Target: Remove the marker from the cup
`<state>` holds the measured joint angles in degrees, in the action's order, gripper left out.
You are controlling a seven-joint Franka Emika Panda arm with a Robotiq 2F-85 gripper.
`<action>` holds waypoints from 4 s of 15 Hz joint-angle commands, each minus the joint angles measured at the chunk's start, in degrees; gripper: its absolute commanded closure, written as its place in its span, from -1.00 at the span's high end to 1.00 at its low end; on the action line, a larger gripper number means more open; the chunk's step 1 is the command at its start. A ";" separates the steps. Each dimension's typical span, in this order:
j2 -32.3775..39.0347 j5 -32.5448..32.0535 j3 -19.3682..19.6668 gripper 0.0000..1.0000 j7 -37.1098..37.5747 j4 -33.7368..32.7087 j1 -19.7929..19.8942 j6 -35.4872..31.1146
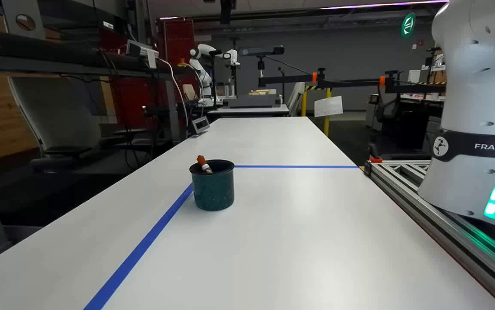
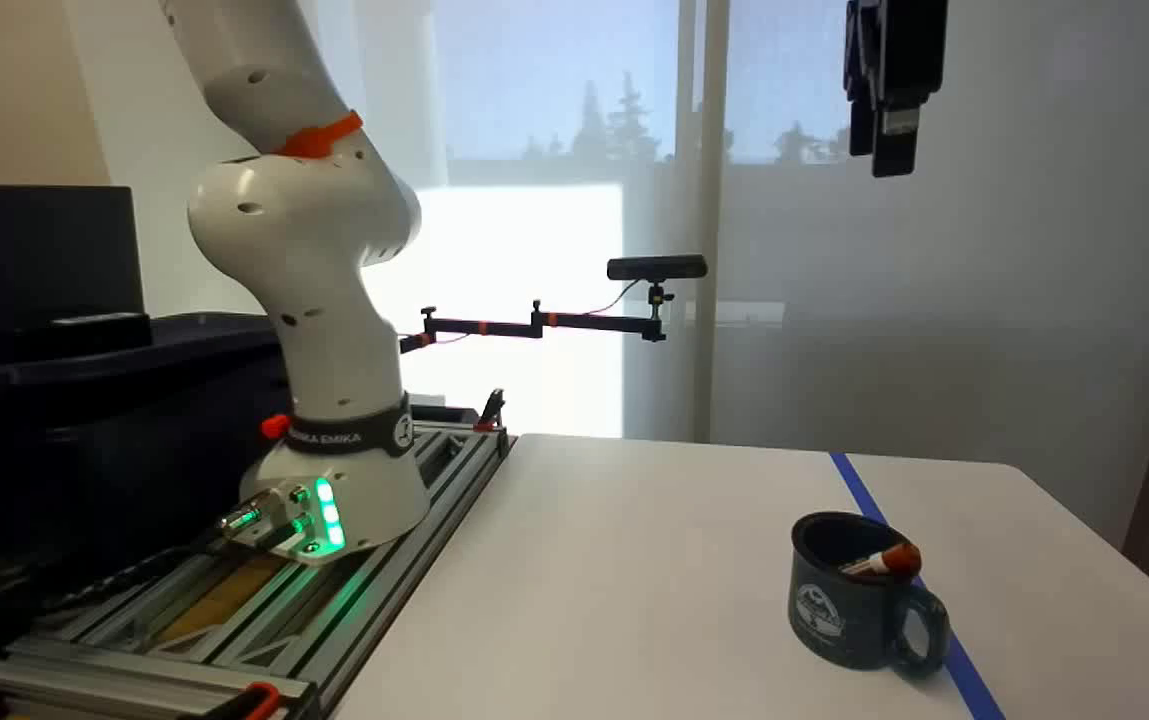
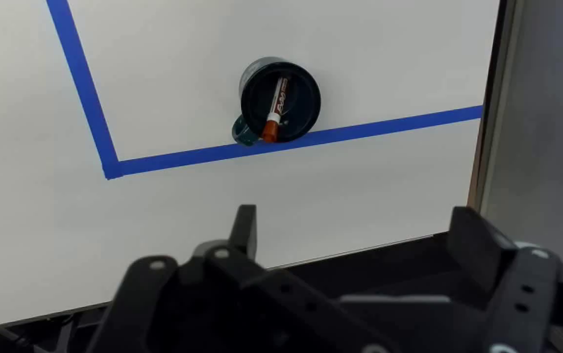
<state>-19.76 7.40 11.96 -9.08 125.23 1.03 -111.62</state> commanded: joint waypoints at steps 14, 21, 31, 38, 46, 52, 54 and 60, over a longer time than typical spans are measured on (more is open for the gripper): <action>2.72 -0.90 -3.51 1.00 3.87 7.97 3.10 -11.44; 5.78 -1.45 -5.61 1.00 10.08 15.13 3.73 -24.65; 13.32 -6.82 -8.12 1.00 24.14 19.58 4.81 -37.69; 19.61 -4.98 -7.63 1.00 23.70 18.39 3.90 -40.55; 25.57 -5.15 -7.43 0.61 24.80 17.22 3.06 -48.85; 28.47 -3.89 -7.67 0.28 24.66 16.13 1.87 -52.24; 28.94 -3.18 -7.90 0.33 24.40 15.98 1.61 -52.77; 30.43 -2.94 -7.79 -0.06 24.29 15.13 1.04 -53.88</action>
<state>9.69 3.47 4.04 14.97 141.15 2.61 -164.19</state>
